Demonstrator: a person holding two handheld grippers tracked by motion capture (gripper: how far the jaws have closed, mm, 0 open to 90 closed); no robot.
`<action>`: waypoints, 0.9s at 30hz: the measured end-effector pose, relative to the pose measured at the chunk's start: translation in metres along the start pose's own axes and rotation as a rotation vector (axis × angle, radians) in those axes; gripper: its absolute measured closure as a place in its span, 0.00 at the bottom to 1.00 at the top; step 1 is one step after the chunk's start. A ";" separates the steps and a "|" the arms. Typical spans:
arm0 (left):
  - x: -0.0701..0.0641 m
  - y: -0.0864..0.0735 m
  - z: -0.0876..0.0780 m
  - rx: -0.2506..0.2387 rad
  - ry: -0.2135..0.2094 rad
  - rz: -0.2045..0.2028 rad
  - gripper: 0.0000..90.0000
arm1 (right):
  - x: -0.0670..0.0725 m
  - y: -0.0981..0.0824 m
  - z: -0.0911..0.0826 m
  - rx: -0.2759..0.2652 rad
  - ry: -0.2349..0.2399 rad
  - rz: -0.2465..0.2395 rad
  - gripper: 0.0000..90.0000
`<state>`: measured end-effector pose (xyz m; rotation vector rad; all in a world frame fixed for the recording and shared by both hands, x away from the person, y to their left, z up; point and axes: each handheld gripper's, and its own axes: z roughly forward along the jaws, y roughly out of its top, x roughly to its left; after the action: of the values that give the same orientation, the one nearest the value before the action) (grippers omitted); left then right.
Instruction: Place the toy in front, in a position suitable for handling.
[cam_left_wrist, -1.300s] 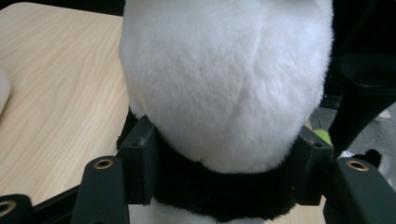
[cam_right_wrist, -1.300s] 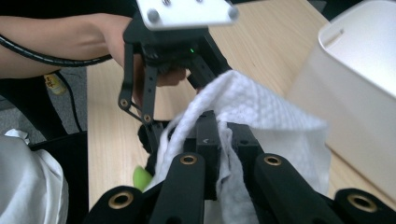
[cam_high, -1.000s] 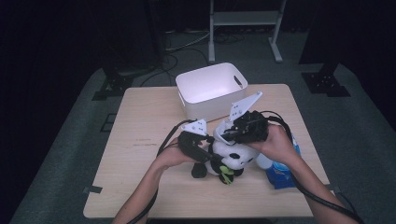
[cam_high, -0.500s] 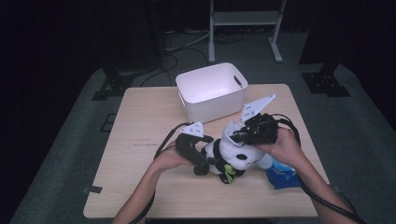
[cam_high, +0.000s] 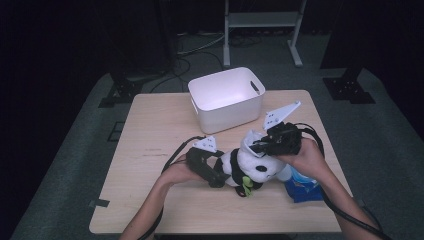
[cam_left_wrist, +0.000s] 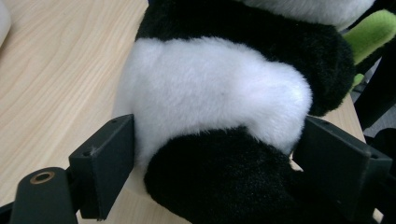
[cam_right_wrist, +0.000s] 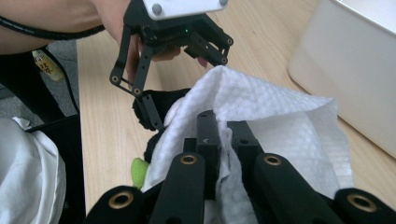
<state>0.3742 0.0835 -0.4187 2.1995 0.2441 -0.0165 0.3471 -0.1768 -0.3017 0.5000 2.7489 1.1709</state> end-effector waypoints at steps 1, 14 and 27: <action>0.000 0.000 0.001 -0.003 0.004 -0.001 0.15 | 0.000 0.000 0.001 0.000 -0.001 0.000 0.94; -0.003 0.012 -0.013 0.044 0.019 0.004 0.54 | 0.001 0.006 -0.006 -0.028 -0.009 -0.005 0.94; -0.008 0.025 -0.039 0.169 0.029 0.049 0.54 | 0.008 0.017 0.010 -0.009 0.032 -0.031 0.94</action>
<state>0.3682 0.0990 -0.3741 2.3744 0.2114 0.0222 0.3466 -0.1566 -0.2959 0.4392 2.7663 1.1944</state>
